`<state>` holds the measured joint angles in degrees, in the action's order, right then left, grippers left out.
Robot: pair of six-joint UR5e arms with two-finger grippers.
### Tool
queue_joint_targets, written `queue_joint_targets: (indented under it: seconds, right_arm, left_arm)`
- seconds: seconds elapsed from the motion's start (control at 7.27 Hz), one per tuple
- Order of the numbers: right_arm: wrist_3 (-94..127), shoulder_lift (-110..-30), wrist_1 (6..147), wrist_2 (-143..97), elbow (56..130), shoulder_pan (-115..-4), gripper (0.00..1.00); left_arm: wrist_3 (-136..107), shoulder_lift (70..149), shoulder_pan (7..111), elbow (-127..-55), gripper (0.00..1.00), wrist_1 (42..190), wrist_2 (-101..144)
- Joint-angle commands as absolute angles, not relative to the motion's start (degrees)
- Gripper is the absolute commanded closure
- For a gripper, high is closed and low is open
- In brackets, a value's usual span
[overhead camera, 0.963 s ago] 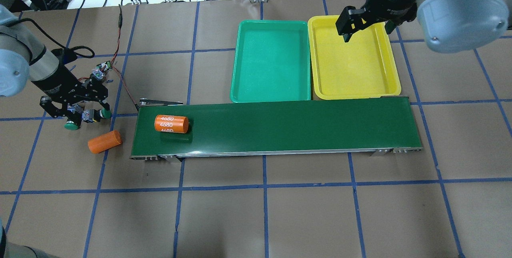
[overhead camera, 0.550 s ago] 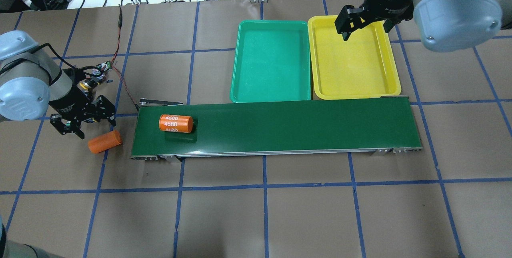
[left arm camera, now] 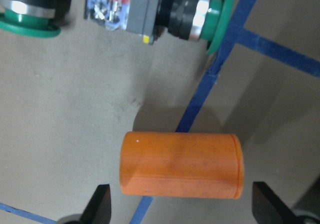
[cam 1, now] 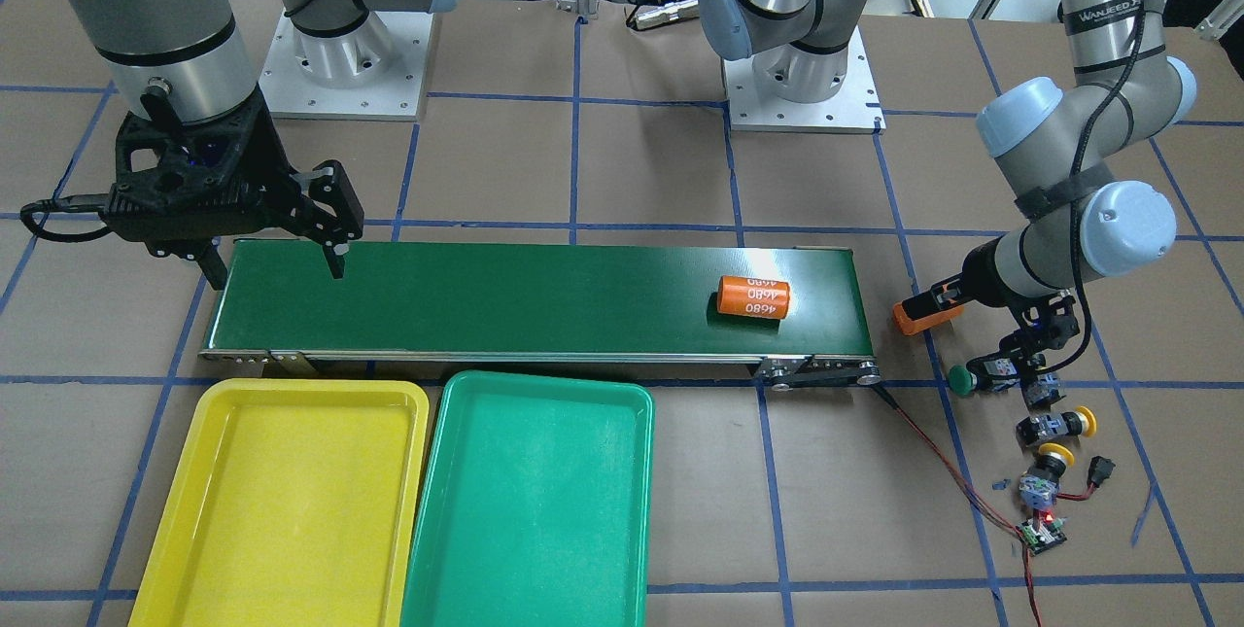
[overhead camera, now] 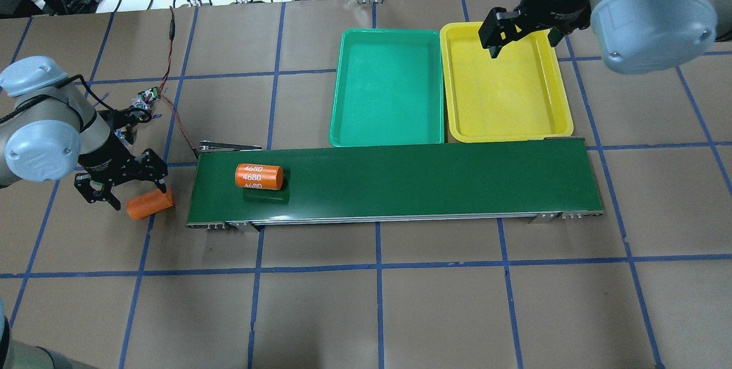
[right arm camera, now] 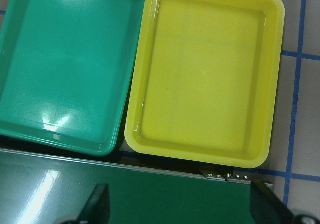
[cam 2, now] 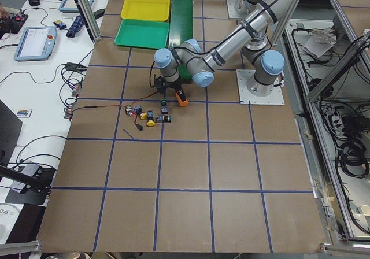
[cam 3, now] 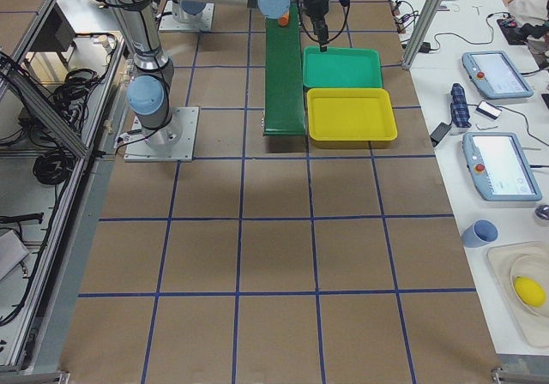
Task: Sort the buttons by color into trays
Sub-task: 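Grasp the second orange cell with the left gripper and lift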
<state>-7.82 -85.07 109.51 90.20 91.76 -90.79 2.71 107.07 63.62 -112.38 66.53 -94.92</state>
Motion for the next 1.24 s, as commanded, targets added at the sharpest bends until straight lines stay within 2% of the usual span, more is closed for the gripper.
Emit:
queue_joint_targets:
  seconds: [0.0,0.83,0.96,1.1]
  right_arm:
    - [-7.82,-85.08,109.51,90.18,91.76,-90.79,0.00]
    - [-7.91,-84.99,110.21,90.26,91.76,-90.79,0.00]
    - [-7.91,-84.99,110.21,90.26,91.76,-90.79,0.00]
    - [-7.91,-84.99,110.21,90.26,91.76,-90.79,0.00]
  left_arm:
    - [2.72,107.67,63.63,-112.41,0.00,66.27,-95.18]
    - [2.99,109.25,63.72,-112.41,0.00,66.09,-95.19]
    - [3.08,109.77,63.72,-112.24,0.15,66.01,-95.19]
    - [2.99,109.60,63.72,-111.71,0.92,65.92,-95.36]
